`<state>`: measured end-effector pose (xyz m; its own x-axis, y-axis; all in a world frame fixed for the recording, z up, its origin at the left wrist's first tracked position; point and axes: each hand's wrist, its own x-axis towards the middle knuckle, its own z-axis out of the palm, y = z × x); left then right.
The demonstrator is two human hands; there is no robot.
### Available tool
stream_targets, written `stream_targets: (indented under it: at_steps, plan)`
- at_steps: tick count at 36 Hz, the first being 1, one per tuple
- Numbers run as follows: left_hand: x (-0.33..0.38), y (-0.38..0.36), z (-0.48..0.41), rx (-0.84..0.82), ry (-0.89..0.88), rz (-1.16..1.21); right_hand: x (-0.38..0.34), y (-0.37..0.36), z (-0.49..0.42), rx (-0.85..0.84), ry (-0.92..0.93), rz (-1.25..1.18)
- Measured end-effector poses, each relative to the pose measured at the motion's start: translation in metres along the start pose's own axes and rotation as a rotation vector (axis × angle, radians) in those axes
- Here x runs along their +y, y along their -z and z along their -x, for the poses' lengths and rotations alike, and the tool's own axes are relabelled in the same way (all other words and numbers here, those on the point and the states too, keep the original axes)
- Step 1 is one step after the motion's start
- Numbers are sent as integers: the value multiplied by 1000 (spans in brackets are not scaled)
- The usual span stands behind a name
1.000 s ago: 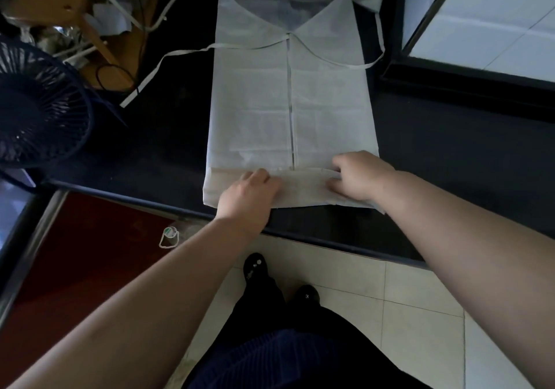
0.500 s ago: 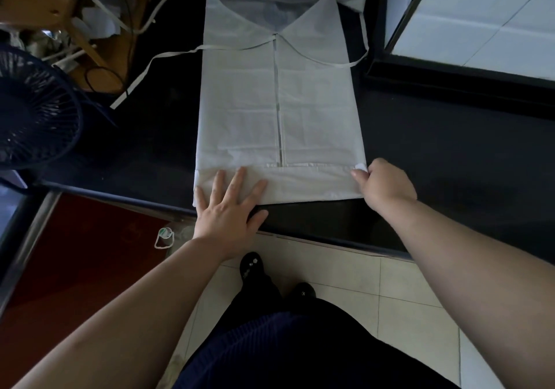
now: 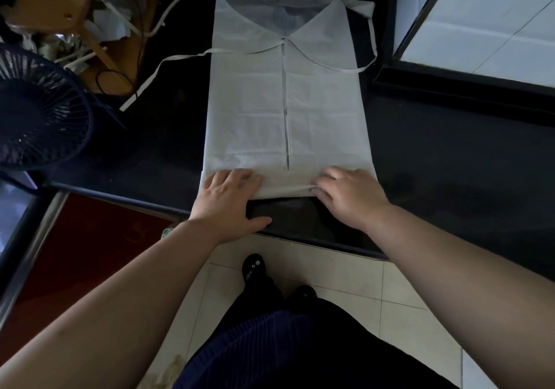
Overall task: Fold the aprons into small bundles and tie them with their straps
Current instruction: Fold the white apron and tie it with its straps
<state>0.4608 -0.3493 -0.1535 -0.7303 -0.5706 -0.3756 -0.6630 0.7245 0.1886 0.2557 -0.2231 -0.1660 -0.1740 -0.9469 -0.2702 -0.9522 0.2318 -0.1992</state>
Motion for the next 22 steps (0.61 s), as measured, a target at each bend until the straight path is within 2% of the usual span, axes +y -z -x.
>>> stream_targets:
  at_steps: [3,7,12,16,20,22]
  plan:
    - [-6,9,-7,0,-2,6,-1,11,-4,11,-9,-64]
    - [-16,32,-17,-55,99,55,0,37,-11,-160,-71,-212]
    - [-30,59,-31,-299,49,223,-1,57,-16,-451,-59,-25]
    - [-46,58,-31,-317,131,426,7,58,-17,-418,-179,-111]
    - [-69,39,-23,-175,381,778,28,52,-15,-298,-346,-321]
    - [-73,27,-20,-81,445,894,33,47,-13,-229,-435,-454]
